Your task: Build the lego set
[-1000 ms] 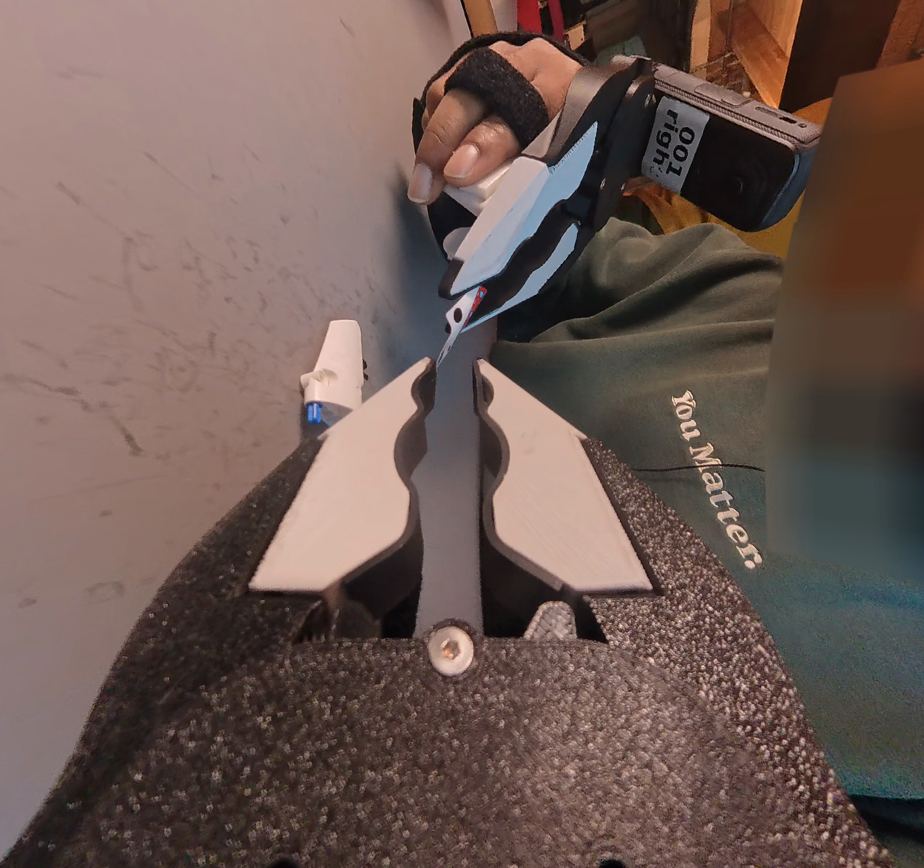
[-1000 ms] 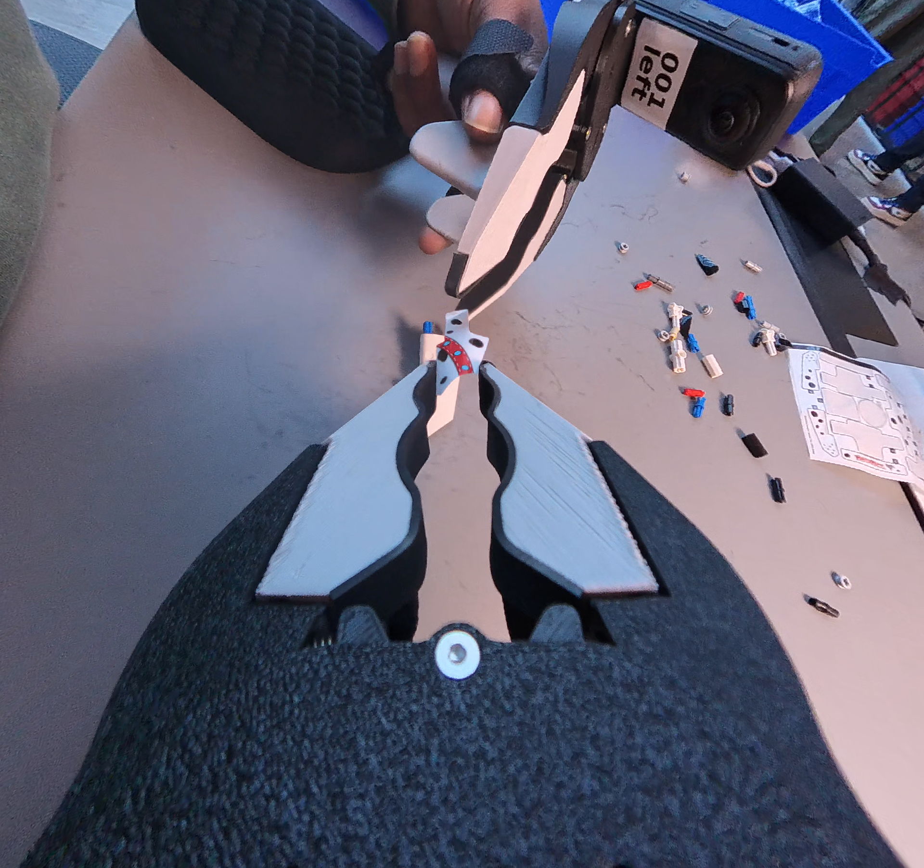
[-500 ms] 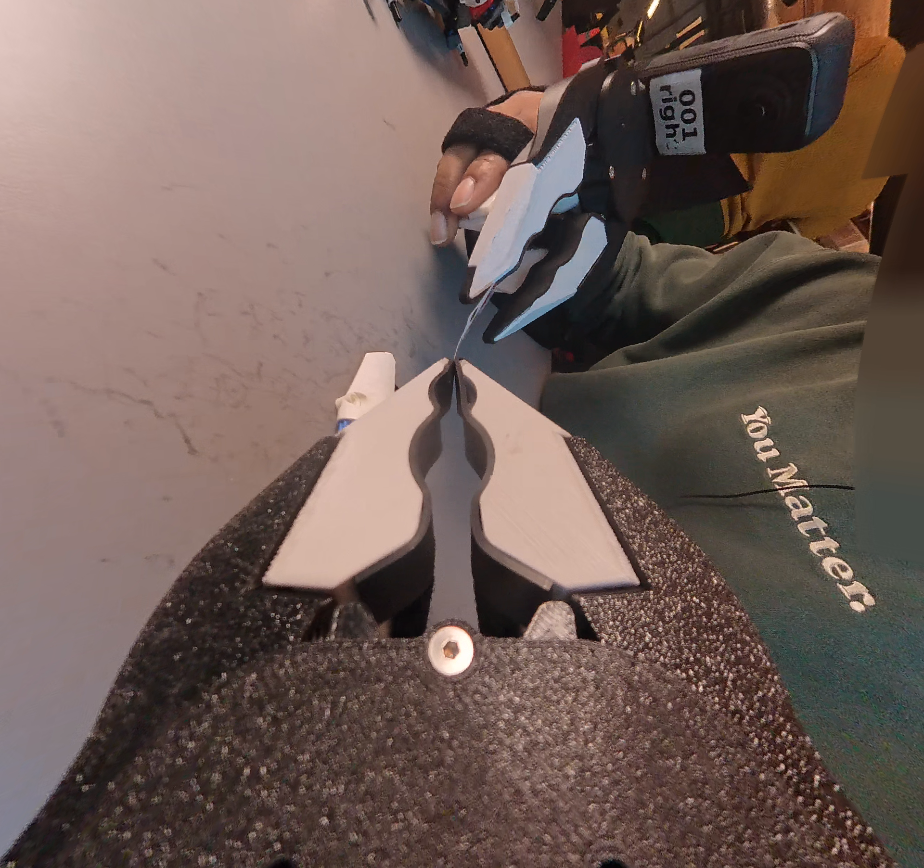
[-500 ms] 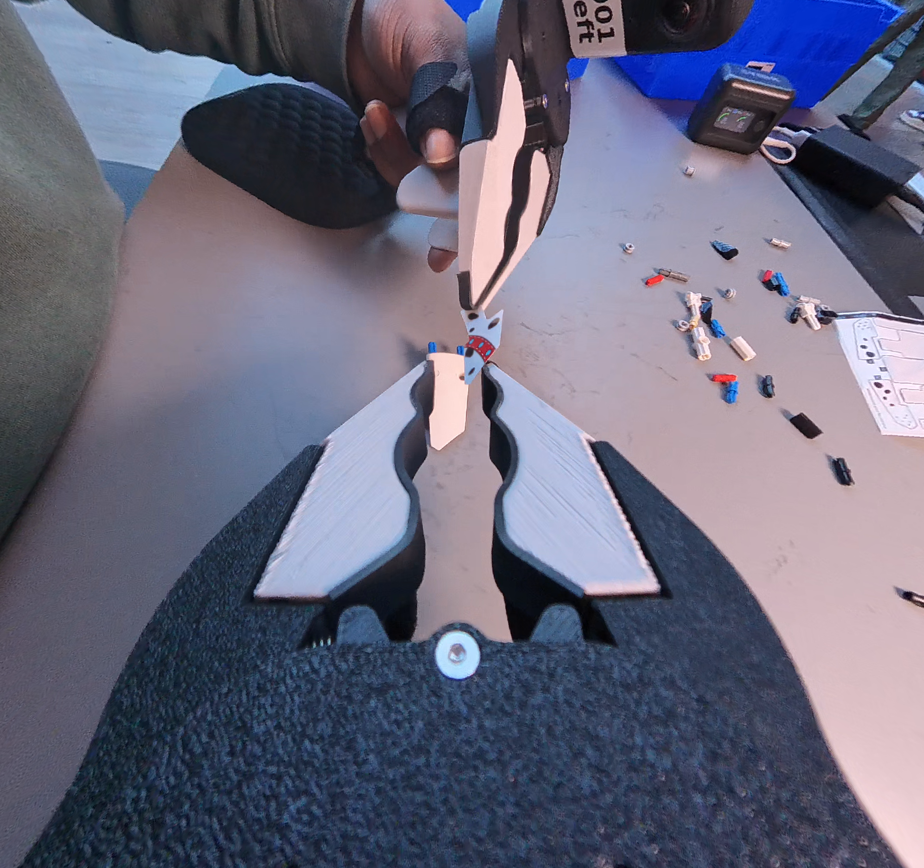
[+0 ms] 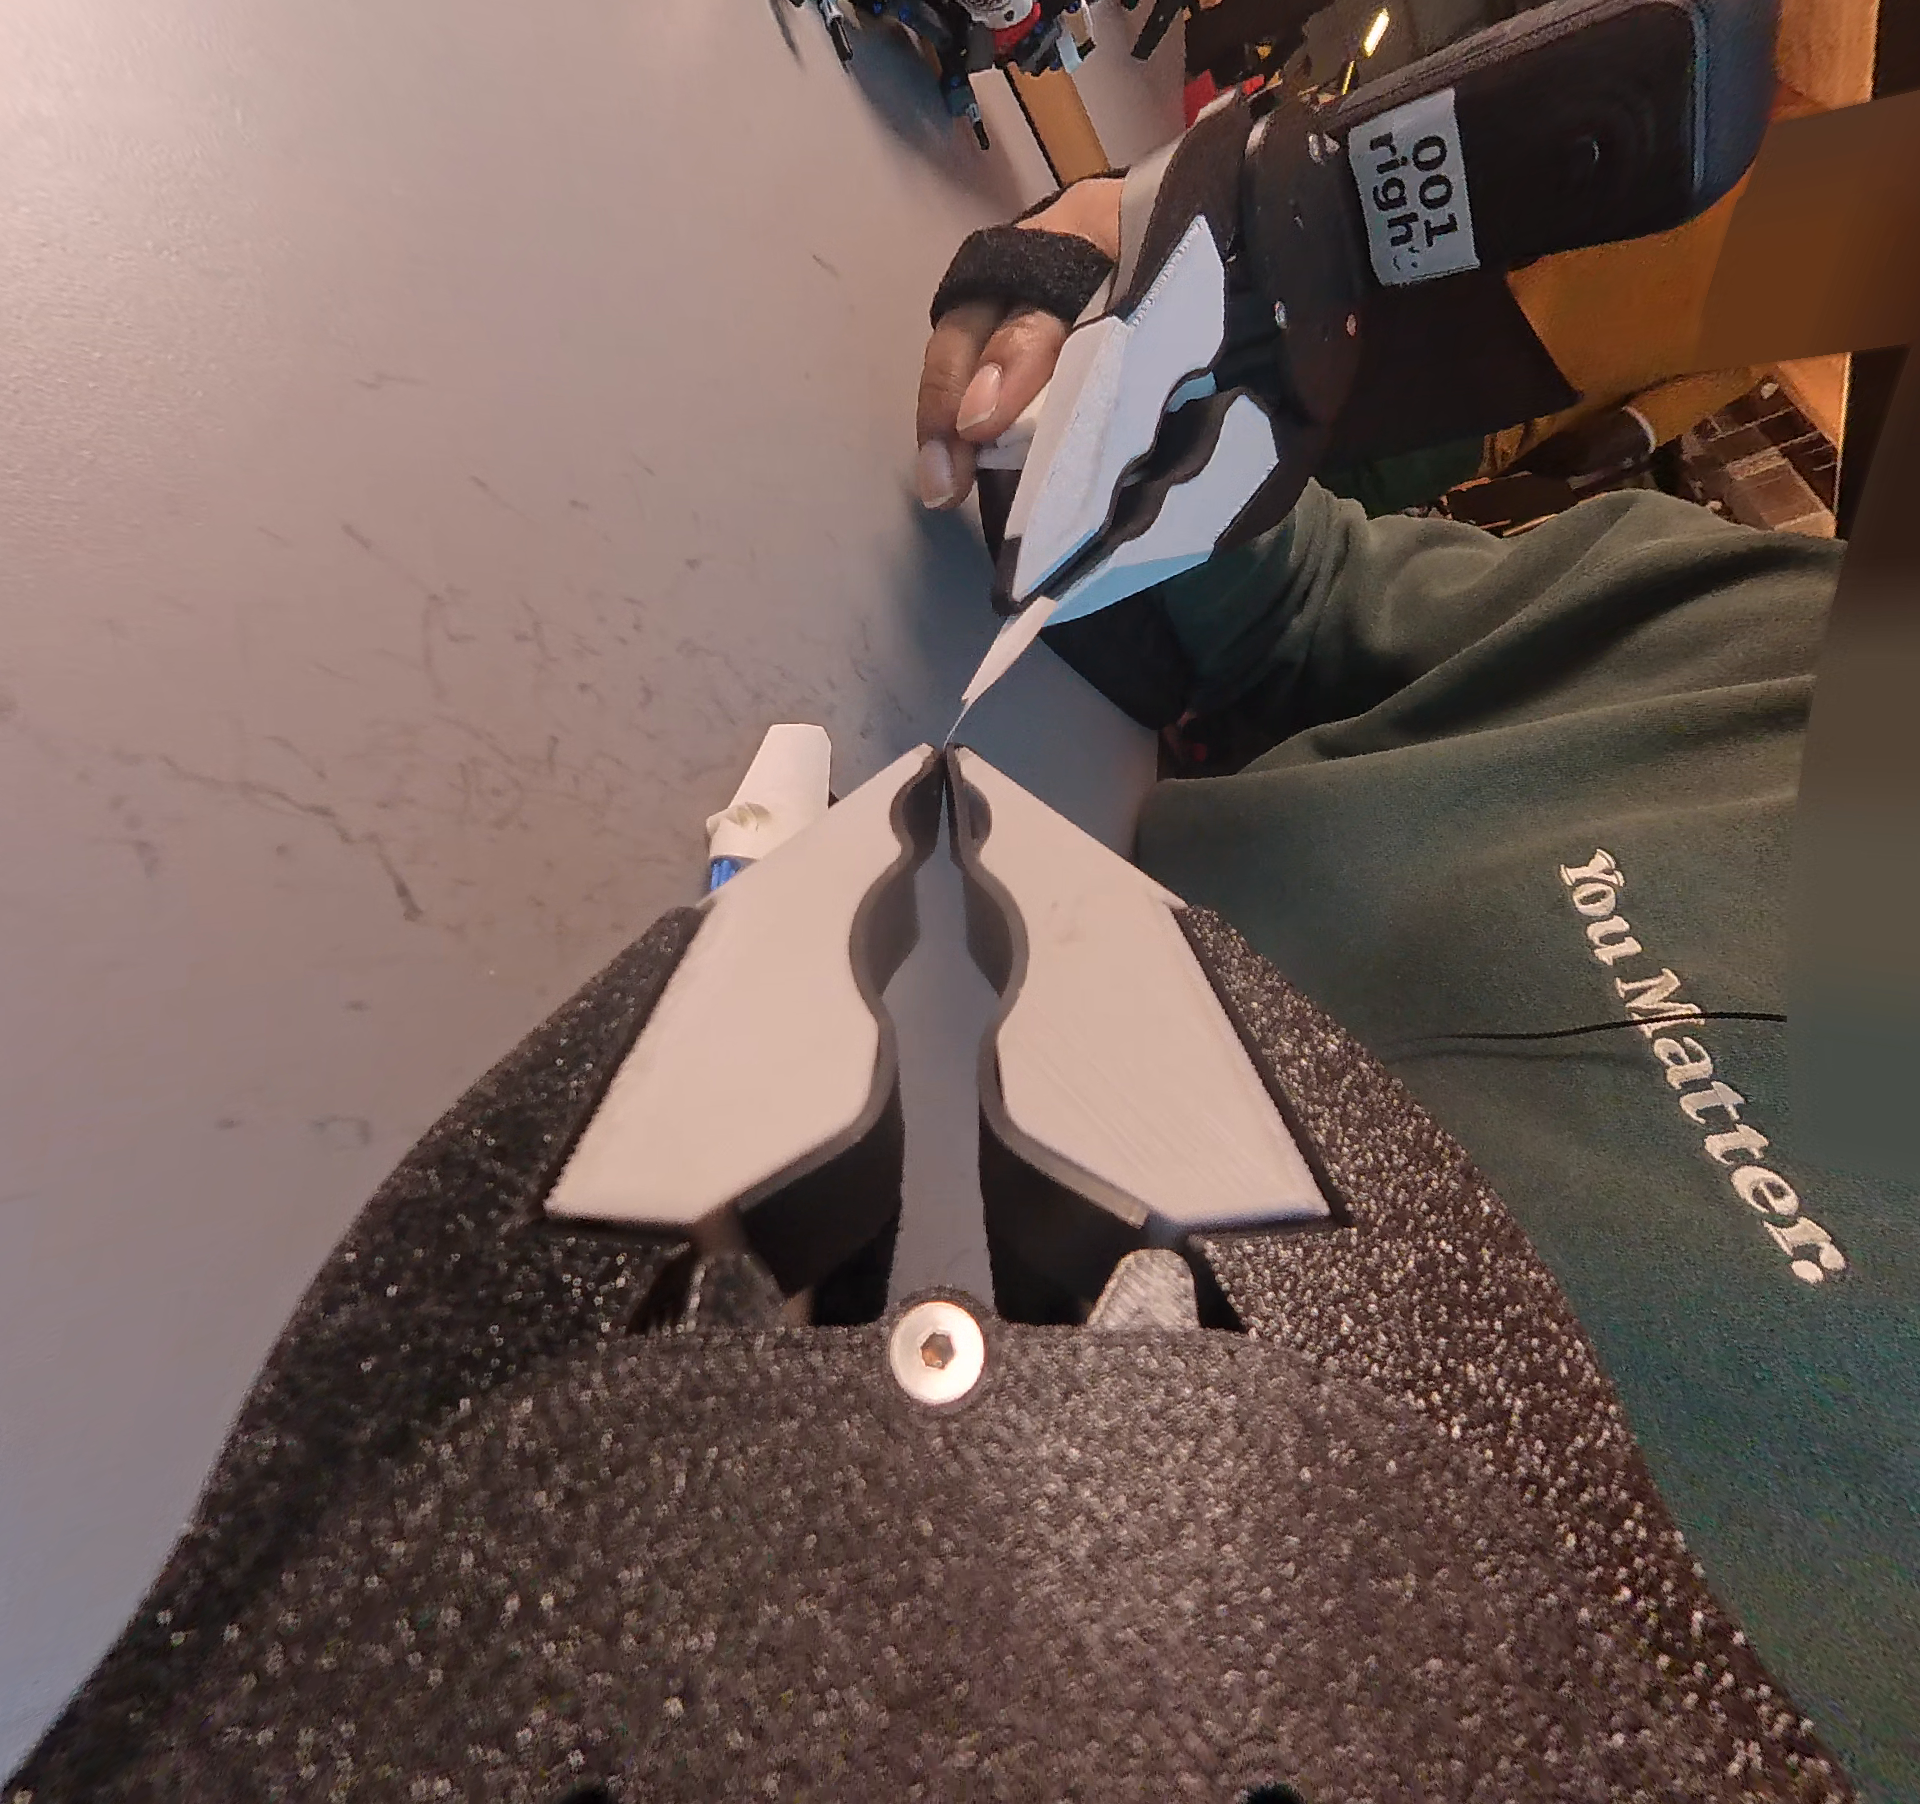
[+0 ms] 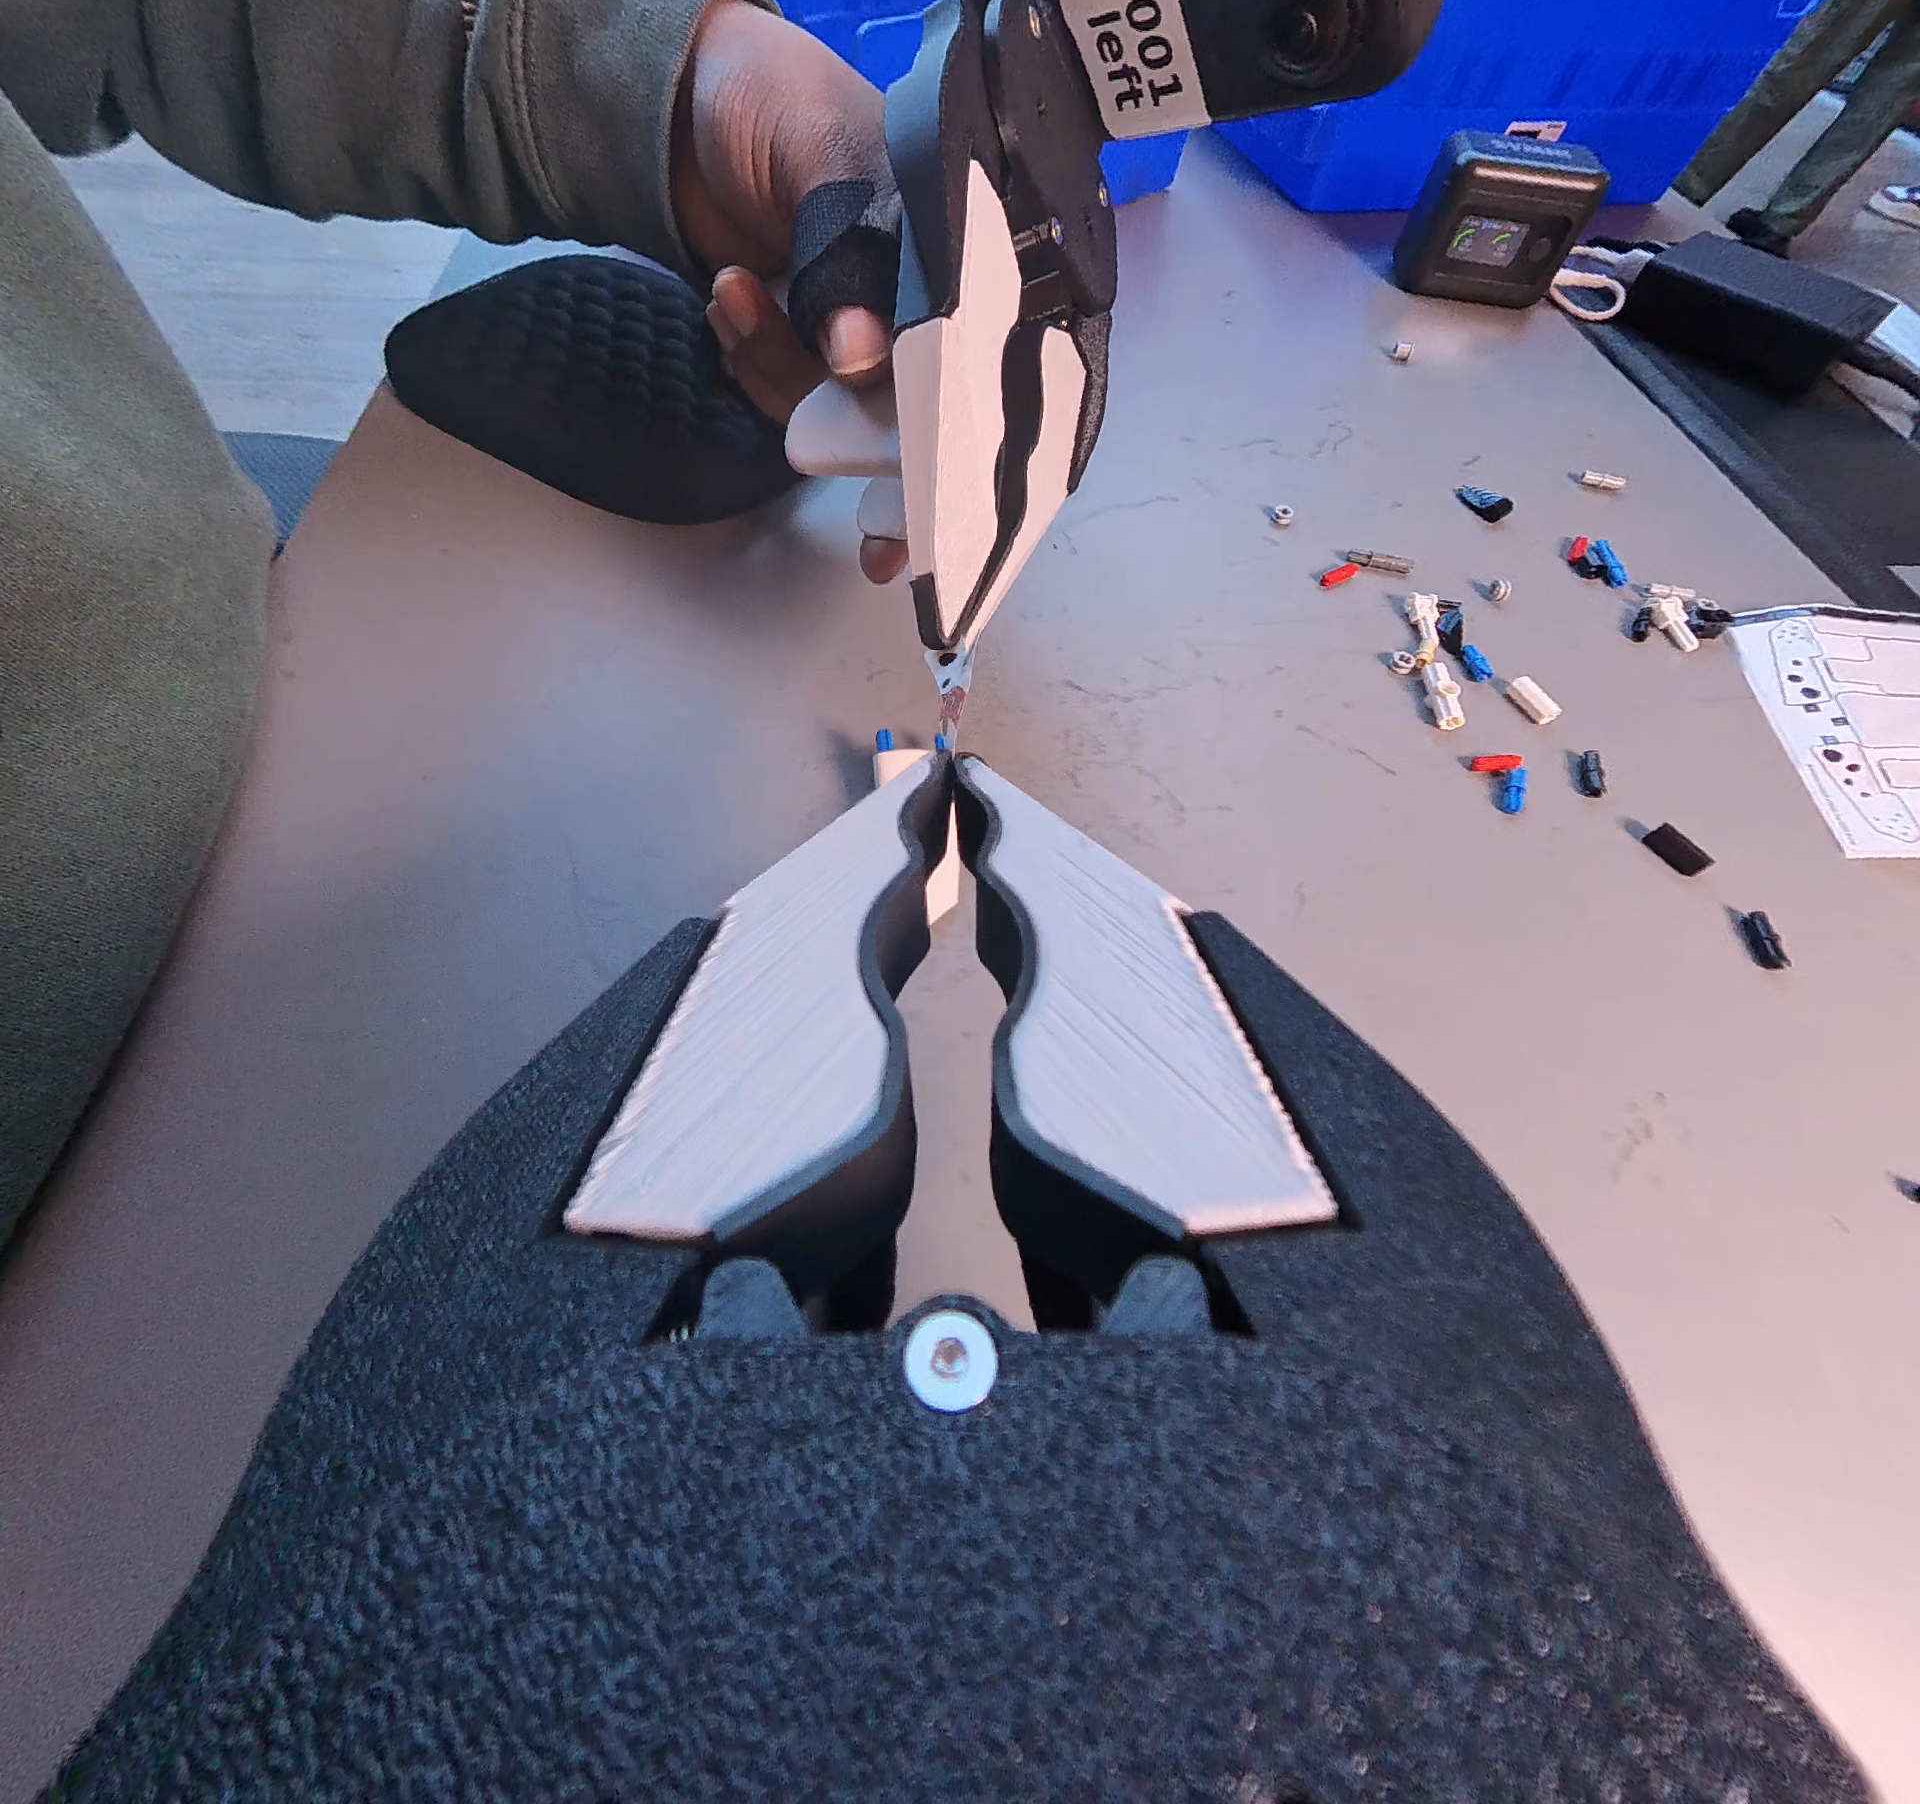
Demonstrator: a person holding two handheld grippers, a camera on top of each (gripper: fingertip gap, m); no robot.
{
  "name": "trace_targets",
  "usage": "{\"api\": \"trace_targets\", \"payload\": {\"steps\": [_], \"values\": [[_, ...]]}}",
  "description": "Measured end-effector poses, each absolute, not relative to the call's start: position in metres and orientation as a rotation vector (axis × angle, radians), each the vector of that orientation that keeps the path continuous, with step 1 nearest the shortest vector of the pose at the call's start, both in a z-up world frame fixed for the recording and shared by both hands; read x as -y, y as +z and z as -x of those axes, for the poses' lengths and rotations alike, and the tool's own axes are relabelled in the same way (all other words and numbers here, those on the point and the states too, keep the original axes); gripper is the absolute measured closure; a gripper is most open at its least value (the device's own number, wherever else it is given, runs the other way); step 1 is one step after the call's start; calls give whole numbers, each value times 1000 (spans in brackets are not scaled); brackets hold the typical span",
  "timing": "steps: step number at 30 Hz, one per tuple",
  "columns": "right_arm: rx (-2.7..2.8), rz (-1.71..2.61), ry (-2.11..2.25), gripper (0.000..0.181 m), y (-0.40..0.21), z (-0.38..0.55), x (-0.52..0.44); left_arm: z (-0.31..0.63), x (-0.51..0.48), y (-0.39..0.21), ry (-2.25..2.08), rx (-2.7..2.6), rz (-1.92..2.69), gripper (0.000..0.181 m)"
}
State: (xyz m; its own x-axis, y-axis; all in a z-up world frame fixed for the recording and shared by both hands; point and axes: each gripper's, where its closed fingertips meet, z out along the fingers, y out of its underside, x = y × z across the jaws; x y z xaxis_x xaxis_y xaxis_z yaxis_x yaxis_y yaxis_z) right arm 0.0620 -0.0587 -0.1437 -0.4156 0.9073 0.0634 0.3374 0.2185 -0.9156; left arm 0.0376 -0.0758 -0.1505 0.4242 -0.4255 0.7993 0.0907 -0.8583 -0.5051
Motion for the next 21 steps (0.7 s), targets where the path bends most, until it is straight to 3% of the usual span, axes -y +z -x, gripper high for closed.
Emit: {"api": "trace_targets", "payload": {"steps": [3,8,21], "values": [[1854,1169,1233,181,-140,-62,60,-36,74,-149,-1419,-276,2191,179],[1790,1206,1343,181,-128,-62,58,-30,68,-143,-1324,-293,2109,155],[1665,1263,1548,181,-109,-64,54,-37,72,-112,-1308,-319,1887,170]]}}
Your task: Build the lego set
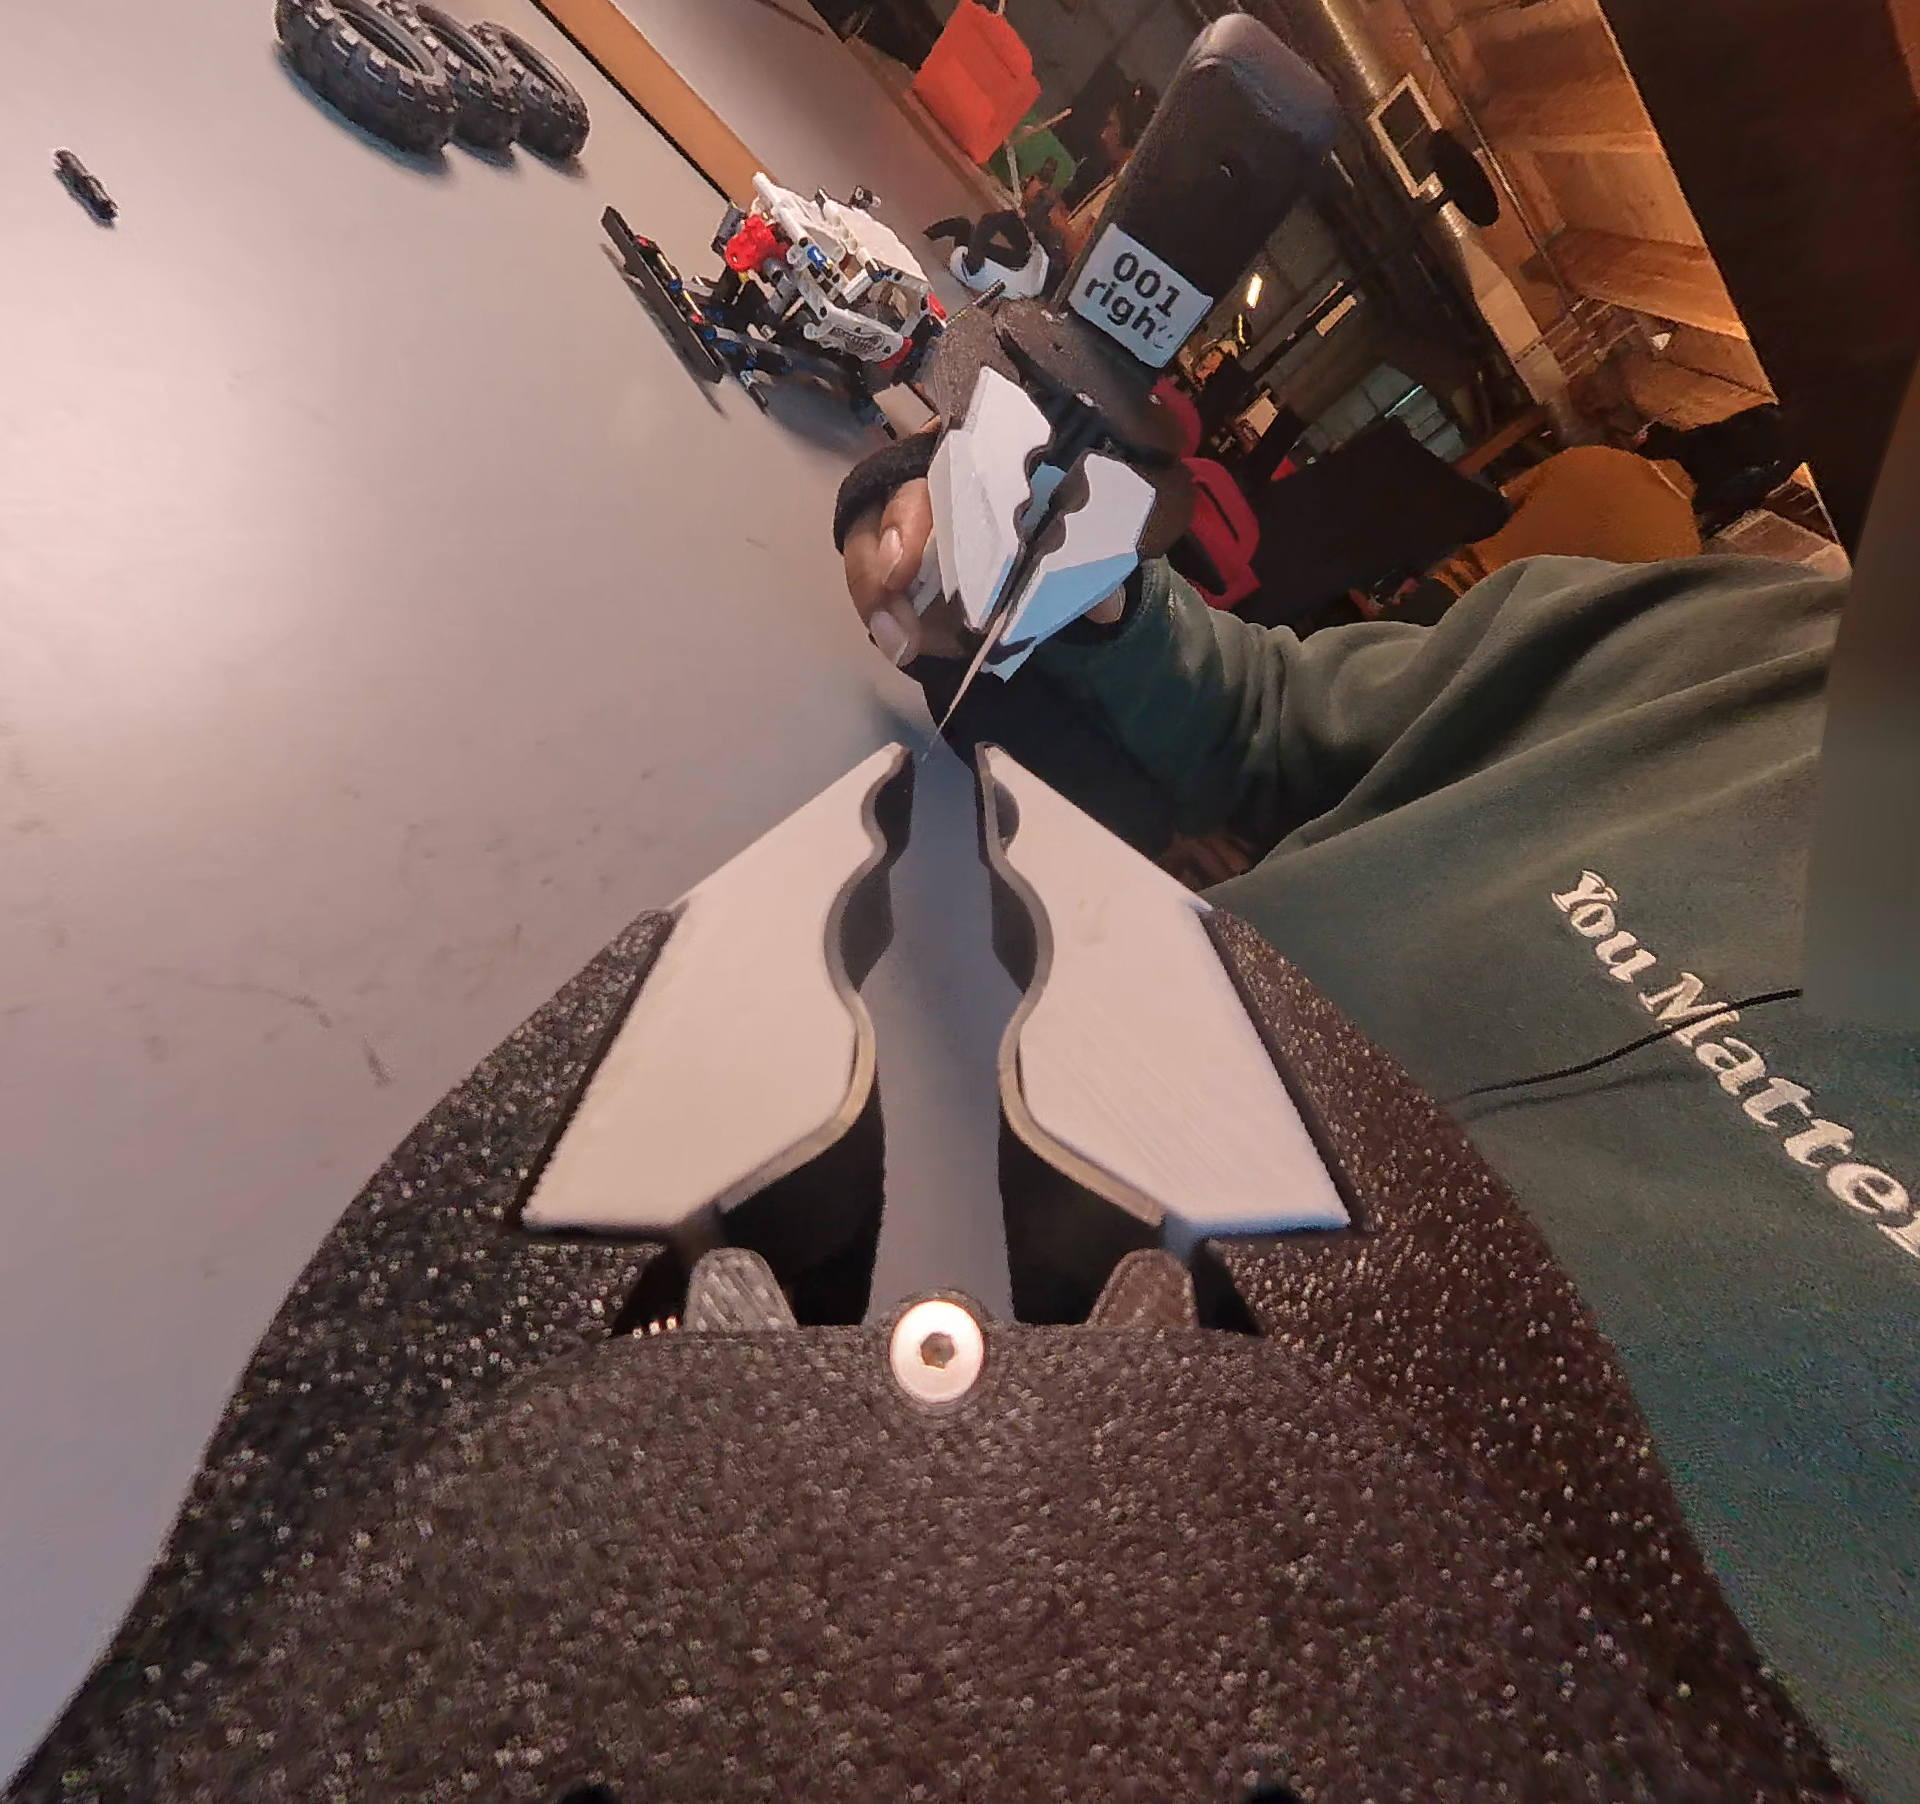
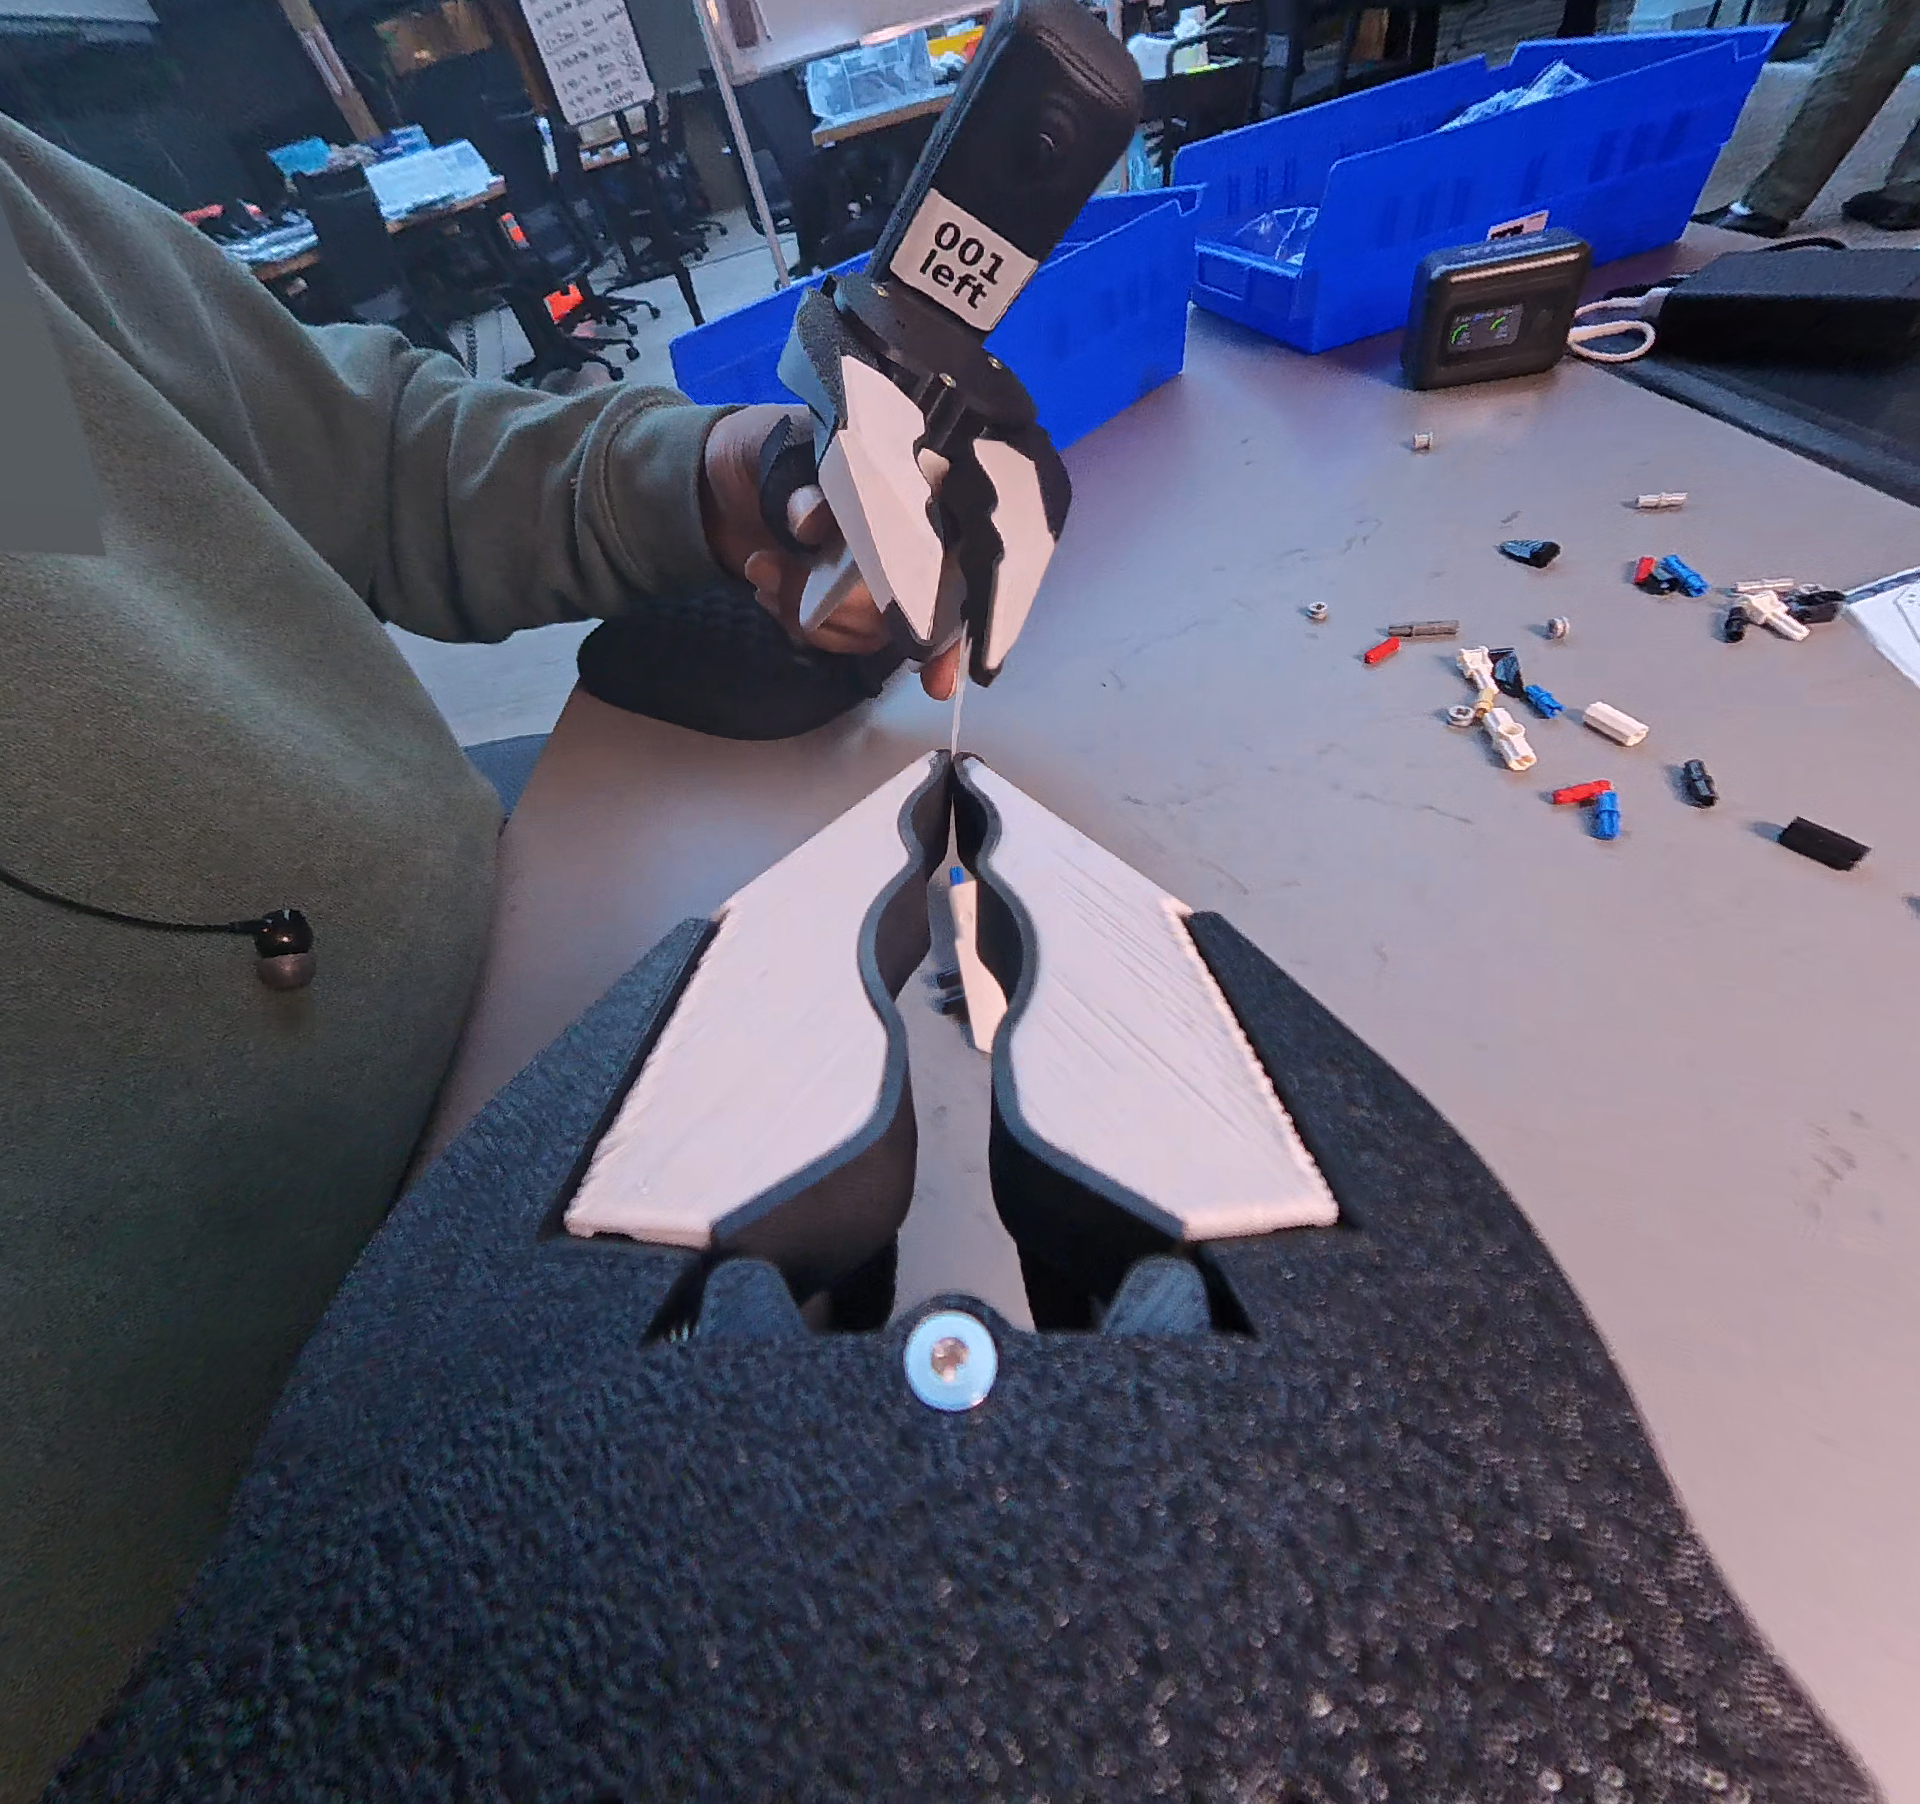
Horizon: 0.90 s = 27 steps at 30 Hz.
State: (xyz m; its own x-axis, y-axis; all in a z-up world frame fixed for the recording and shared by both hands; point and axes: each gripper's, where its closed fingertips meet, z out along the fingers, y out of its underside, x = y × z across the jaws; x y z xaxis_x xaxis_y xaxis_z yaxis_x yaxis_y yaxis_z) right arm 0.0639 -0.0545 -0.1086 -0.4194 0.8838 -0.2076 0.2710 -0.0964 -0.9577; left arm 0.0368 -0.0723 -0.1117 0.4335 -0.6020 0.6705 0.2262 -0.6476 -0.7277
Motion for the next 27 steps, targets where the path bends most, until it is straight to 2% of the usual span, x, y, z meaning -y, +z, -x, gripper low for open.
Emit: {"api": "trace_targets", "payload": {"steps": [11,27], "values": [[1648,1261,1576,181,-104,-65,55,-39,72,-106,-1248,-344,1854,181],[1583,1367,1571,181,-109,-62,42,-24,65,-111,-1235,-210,1899,181]]}}
